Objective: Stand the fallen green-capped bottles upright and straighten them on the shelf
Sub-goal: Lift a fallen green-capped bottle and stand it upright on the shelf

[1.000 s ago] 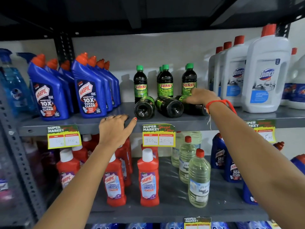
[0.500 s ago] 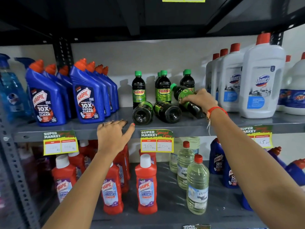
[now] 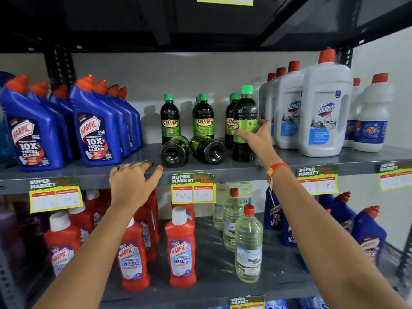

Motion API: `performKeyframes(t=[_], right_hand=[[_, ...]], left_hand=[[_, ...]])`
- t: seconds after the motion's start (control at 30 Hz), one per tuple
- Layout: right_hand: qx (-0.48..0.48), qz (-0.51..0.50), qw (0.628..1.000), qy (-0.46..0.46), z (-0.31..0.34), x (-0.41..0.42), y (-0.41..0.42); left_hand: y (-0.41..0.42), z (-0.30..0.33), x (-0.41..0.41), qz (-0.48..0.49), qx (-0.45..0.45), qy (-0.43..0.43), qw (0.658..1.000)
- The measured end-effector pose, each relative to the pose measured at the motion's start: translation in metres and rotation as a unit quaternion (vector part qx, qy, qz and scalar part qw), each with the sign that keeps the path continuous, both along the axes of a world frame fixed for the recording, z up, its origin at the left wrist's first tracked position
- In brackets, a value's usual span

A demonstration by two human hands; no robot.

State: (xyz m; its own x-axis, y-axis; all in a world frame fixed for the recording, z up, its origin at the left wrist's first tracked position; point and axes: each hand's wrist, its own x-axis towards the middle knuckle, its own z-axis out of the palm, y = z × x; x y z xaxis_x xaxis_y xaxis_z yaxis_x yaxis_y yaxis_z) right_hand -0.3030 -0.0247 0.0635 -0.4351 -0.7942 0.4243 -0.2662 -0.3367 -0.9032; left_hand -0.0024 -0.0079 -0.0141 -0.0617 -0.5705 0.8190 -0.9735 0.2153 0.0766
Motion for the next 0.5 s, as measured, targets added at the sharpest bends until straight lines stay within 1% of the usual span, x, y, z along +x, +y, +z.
performKeyframes(t=[0.13, 0.2, 0.27, 0.3, 0.4, 0.47, 0.5], right_hand=[[0.015, -0.013, 0.998, 0.053, 0.001, 0.005, -0.003], [0.015, -0.068, 0.992, 0.109, -0.002, 0.008, -0.002], [0.028, -0.141, 0.971, 0.19, -0.008, 0.012, 0.005], [0.032, -0.166, 0.962, 0.215, -0.011, 0.014, 0.009], [0.013, -0.17, 0.963, 0.208, -0.013, 0.012, 0.008], [0.022, -0.135, 0.974, 0.182, -0.01, 0.004, 0.006], [0.035, -0.102, 0.982, 0.153, -0.007, -0.001, 0.006]], left_hand=[[0.0, 0.0, 0.0, 0.002, -0.001, -0.003, 1.0], [0.0, 0.0, 0.0, 0.002, -0.002, -0.001, 1.0], [0.0, 0.0, 0.0, 0.001, -0.003, 0.0, 1.0], [-0.001, 0.0, 0.0, 0.001, -0.005, -0.001, 1.0], [-0.001, -0.001, 0.0, -0.001, -0.007, -0.005, 1.0], [-0.001, -0.002, 0.0, 0.002, -0.004, -0.006, 1.0], [-0.002, -0.002, 0.0, 0.004, -0.003, -0.006, 1.0]])
